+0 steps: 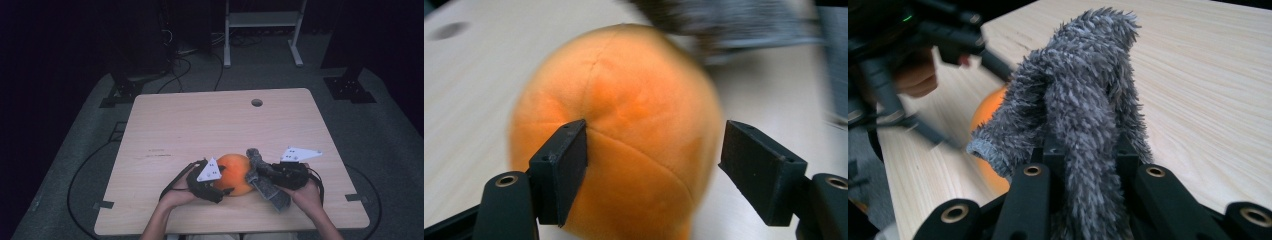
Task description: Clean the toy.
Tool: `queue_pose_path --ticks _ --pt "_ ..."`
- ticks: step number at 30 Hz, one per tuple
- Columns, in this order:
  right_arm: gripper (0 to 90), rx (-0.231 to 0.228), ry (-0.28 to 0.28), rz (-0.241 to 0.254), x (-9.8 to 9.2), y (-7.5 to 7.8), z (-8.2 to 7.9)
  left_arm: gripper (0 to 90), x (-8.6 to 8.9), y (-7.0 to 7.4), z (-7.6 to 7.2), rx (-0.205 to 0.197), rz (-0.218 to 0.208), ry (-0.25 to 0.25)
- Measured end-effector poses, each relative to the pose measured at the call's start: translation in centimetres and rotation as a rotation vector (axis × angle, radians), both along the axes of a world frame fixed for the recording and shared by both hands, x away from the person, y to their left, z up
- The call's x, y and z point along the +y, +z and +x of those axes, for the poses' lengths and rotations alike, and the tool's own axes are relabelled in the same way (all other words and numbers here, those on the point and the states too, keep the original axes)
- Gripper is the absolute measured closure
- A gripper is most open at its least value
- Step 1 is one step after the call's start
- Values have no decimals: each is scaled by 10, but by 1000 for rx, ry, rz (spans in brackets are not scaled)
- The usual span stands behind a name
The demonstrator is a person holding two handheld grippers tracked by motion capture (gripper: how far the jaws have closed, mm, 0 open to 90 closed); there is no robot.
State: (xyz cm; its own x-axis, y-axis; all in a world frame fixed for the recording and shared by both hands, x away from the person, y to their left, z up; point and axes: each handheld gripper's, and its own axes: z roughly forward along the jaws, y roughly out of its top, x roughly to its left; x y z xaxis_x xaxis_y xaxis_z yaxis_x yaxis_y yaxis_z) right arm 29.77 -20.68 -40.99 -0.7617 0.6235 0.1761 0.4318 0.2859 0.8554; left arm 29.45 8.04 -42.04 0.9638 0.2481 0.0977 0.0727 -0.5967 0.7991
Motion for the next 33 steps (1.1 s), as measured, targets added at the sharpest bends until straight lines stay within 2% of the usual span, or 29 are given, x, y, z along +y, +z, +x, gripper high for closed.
queue_pose_path --ticks 2,4,5,7,9,10,11,12,15,18,20,22,23,24,25,27,28,29,30,31,33 --pt "752 19 2 -14 5 -4 2 258 4 4 -2 12 -3 -52" --pt "752 28 16 -44 9 -9 1 228 7 6 0 6 -38 -26" --pt "753 30 26 -48 10 -11 1 198 8 7 3 4 -66 3" --pt "753 28 57 -72 11 -12 -3 154 8 7 9 -3 -100 114" --pt "753 28 91 -103 12 -14 -8 120 5 4 17 5 -63 232" --pt "753 27 104 -107 12 -15 -10 82 4 1 21 49 -52 244" --pt "753 29 106 -109 11 -15 -11 70 3 -2 22 104 -61 224" --pt "753 37 109 -108 9 -16 -11 89 2 -4 21 116 -60 197" --pt "753 41 107 -104 5 -12 -11 191 -4 -7 13 57 -28 157" --pt "753 -22 116 -78 5 5 -17 235 -9 -3 5 -7 -1 122" --pt "753 -74 137 -81 11 18 -23 242 -12 -2 0 -45 5 71" --pt "752 -89 147 -110 18 24 -25 243 -12 -2 -3 -41 1 50" --pt "752 -93 143 -133 20 22 -24 238 -10 -2 -2 -28 -7 47" --pt "752 -78 137 -162 22 16 -22 224 -7 -1 -1 -13 -15 44" --pt "752 -63 148 -166 22 8 -20 207 -4 0 1 0 -32 45" --pt "752 -33 150 -116 15 -2 -17 196 -1 0 5 26 -64 71" --pt "751 -24 144 -114 10 -4 -15 199 -3 -1 5 25 -57 85" --pt "751 -19 133 -126 5 -5 -14 199 -5 -4 5 11 -33 95" --pt "751 -7 118 -143 0 -7 -13 199 -6 -6 5 13 -27 99" --pt "751 9 103 -150 -6 -12 -10 200 -6 -7 5 16 -39 97" --pt "751 63 80 -137 -17 -21 -5 201 -4 -7 6 23 -36 96"
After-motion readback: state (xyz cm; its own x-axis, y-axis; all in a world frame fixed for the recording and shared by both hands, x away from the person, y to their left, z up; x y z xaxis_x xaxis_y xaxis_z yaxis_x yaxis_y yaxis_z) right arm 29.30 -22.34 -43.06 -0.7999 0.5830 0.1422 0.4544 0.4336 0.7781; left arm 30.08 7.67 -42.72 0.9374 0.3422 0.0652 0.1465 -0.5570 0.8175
